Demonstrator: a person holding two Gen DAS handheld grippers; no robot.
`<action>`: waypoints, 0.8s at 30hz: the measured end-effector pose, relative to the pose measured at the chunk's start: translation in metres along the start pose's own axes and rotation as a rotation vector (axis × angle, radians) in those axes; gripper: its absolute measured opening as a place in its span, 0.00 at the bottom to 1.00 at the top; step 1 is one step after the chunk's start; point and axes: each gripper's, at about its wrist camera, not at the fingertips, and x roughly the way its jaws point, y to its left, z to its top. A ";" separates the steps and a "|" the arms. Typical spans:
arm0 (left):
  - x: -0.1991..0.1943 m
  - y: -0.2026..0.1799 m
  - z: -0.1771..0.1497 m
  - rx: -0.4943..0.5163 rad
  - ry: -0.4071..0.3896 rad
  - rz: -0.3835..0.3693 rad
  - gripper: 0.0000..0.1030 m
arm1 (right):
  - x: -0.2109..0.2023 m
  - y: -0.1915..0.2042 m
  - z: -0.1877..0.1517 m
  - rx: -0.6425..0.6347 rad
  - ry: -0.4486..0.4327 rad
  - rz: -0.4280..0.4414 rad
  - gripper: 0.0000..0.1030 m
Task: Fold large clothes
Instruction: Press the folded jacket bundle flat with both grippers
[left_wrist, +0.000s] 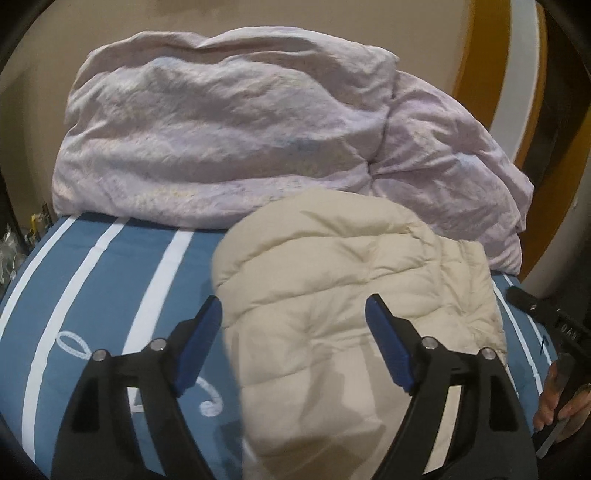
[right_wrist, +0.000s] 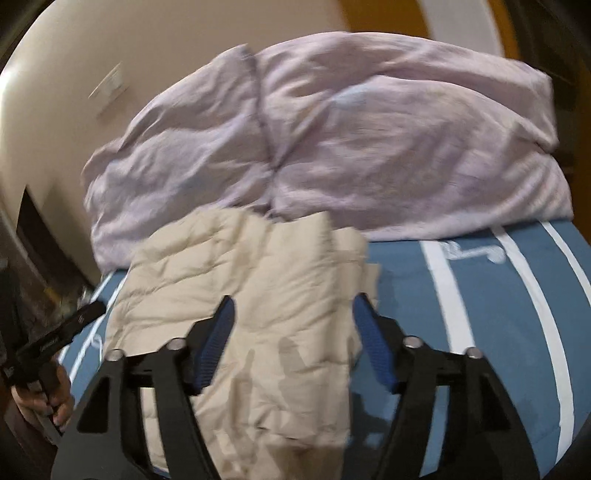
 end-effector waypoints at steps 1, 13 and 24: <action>0.001 -0.006 0.000 0.012 0.000 0.002 0.77 | 0.002 0.004 -0.003 -0.020 0.006 0.002 0.48; 0.060 -0.032 -0.017 0.131 0.080 0.133 0.77 | 0.062 -0.005 -0.032 -0.062 0.128 -0.092 0.35; 0.090 -0.037 -0.025 0.161 0.102 0.174 0.79 | 0.076 -0.017 -0.037 -0.022 0.161 -0.079 0.35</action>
